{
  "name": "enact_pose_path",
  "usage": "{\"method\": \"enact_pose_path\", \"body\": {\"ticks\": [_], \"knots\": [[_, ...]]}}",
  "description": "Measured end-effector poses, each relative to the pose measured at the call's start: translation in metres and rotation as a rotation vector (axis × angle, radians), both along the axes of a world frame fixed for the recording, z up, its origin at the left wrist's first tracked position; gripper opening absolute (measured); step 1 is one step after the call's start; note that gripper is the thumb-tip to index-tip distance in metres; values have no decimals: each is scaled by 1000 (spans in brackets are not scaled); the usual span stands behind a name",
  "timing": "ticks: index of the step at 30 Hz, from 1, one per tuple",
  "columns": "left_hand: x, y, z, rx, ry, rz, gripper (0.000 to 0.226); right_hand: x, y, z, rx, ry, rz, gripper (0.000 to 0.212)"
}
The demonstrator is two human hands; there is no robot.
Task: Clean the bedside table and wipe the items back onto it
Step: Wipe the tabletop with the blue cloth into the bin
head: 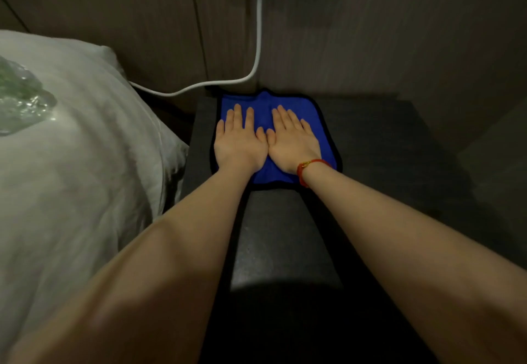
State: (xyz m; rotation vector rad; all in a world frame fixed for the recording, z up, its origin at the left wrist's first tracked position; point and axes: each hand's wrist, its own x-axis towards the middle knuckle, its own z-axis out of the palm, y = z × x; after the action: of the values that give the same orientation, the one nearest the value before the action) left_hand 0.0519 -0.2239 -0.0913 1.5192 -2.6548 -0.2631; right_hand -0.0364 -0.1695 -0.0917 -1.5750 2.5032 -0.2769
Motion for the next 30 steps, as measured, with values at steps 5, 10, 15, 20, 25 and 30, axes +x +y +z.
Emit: {"method": "enact_pose_path", "body": {"ticks": [5,10,15,20,25,30], "knots": [[25,42,-2,11,30,9,57,24,42,1,-4,-11,10,55],[60,104,-1,7,36,-1,58,60,104,2,3,-14,13,54],[93,169,1,24,31,-12,57,95,168,3,15,-20,12,55],[113,213,0,26,34,-8,58,116,212,3,27,-32,7,56],[117,220,2,35,26,-5,61,118,219,3,35,-25,12,56],[99,195,3,33,28,-11,57,98,193,3,32,-19,13,56]]}}
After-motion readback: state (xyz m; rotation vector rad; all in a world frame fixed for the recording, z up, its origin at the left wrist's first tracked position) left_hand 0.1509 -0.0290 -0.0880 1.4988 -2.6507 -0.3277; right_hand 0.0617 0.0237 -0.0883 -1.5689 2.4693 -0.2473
